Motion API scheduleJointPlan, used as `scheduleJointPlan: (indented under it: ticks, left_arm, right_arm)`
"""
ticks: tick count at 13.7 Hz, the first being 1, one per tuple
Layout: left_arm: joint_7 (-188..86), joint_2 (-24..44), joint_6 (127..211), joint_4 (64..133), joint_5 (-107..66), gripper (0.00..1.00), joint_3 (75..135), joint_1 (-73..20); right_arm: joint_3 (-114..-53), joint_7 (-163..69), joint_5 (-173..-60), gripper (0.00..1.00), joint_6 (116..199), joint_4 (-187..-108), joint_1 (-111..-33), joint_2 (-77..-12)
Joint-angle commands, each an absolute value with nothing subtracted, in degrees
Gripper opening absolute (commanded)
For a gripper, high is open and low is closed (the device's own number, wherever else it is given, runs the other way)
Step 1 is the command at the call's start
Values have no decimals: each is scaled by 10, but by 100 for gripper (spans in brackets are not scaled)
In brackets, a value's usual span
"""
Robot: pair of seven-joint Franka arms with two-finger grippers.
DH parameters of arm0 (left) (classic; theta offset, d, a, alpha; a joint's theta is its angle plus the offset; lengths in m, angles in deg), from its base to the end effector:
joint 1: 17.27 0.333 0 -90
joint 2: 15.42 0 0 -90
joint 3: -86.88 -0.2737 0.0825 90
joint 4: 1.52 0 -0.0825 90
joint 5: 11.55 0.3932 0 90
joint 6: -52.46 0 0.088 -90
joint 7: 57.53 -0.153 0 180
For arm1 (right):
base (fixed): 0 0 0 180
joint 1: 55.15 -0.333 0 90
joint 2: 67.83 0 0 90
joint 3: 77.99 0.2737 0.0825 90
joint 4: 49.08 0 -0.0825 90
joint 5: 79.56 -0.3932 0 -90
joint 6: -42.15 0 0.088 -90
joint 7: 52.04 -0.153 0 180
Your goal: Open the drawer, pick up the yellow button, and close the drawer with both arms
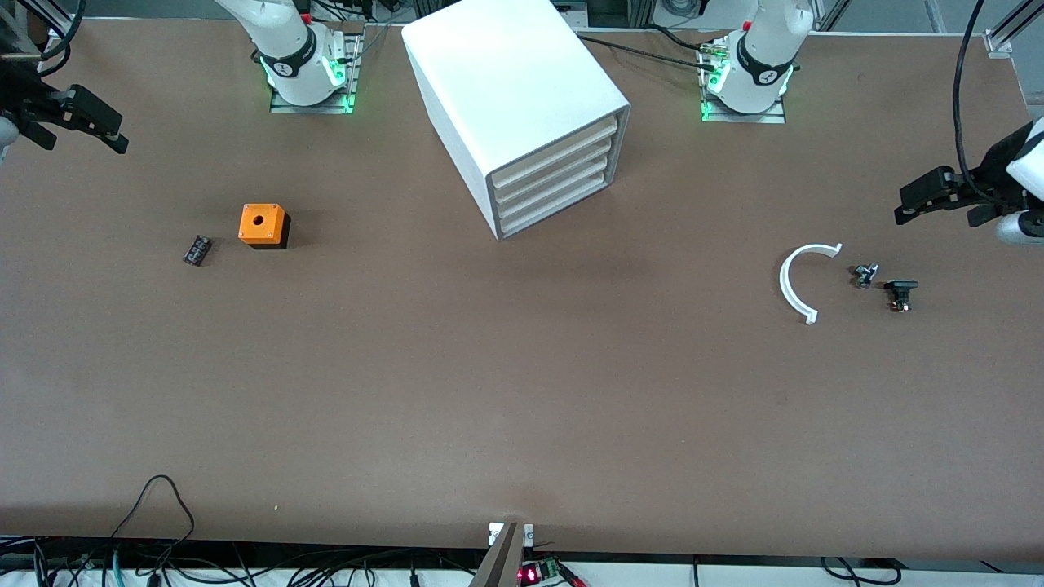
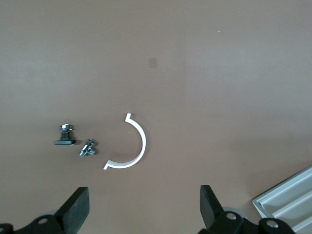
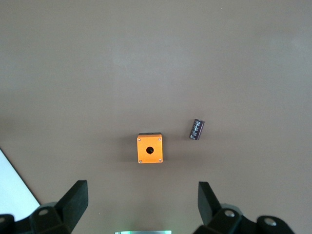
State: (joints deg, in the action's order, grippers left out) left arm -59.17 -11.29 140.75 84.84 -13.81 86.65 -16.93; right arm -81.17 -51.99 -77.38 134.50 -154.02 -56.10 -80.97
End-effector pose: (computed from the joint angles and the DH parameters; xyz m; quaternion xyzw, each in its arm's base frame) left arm 0.5780 -0.0004 0.5230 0.9996 -0.0095 -0.0188 0.0199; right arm 0.5026 -0.0271 0.5361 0.9998 -0.0176 0.0044 0.0128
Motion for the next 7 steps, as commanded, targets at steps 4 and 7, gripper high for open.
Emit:
scheduleJointPlan:
  ticks: [4, 7]
  left_arm:
    - [-599, -105, 1418, 855, -184, 100, 880, -171]
    - [-605, -71, 1416, 901, -205, 100, 890, -191]
  right_arm:
    - [-814, -520, -783, 100, 1341, -1520, -561, -770]
    - [-809, -513, -783, 100, 1342, -1492, -568, -707]
